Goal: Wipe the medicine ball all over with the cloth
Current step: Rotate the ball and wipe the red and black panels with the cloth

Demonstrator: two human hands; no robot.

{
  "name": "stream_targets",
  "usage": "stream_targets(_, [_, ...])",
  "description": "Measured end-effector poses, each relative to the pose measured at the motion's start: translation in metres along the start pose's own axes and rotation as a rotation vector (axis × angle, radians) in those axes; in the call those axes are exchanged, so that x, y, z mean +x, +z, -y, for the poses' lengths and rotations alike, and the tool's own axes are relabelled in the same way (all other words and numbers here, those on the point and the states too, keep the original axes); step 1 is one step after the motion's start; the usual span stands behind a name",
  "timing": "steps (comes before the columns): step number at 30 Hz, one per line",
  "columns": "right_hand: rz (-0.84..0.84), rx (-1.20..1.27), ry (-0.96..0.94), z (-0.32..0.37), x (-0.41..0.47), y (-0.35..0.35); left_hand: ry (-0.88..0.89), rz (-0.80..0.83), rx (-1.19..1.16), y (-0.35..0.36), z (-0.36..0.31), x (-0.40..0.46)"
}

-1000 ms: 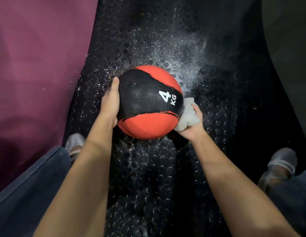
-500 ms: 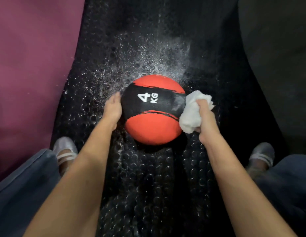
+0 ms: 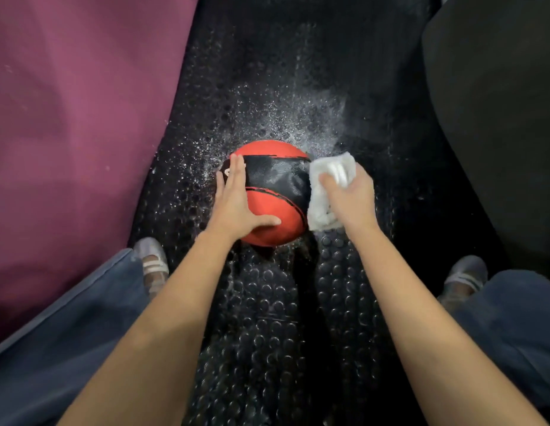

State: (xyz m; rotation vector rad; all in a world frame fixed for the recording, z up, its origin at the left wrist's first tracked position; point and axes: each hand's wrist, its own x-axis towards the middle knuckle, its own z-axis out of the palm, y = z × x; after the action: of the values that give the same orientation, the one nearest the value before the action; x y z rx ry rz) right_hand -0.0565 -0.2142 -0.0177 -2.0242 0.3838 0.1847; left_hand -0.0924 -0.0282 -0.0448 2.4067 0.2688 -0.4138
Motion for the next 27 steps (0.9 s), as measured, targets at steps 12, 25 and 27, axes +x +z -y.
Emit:
stream_targets(12, [0.146,-0.701,-0.483,0.026,0.005,0.028,-0.149,-0.03,0.014,0.015,-0.023,0.005])
stream_targets(25, [0.22,-0.789,-0.589,0.017,-0.002,0.016,-0.14,-0.027,0.065,0.027,-0.034,-0.001])
stream_targets(27, [0.219,-0.821,-0.578,0.02,0.011,0.013,-0.132,-0.035,0.076,0.032,-0.038,-0.005])
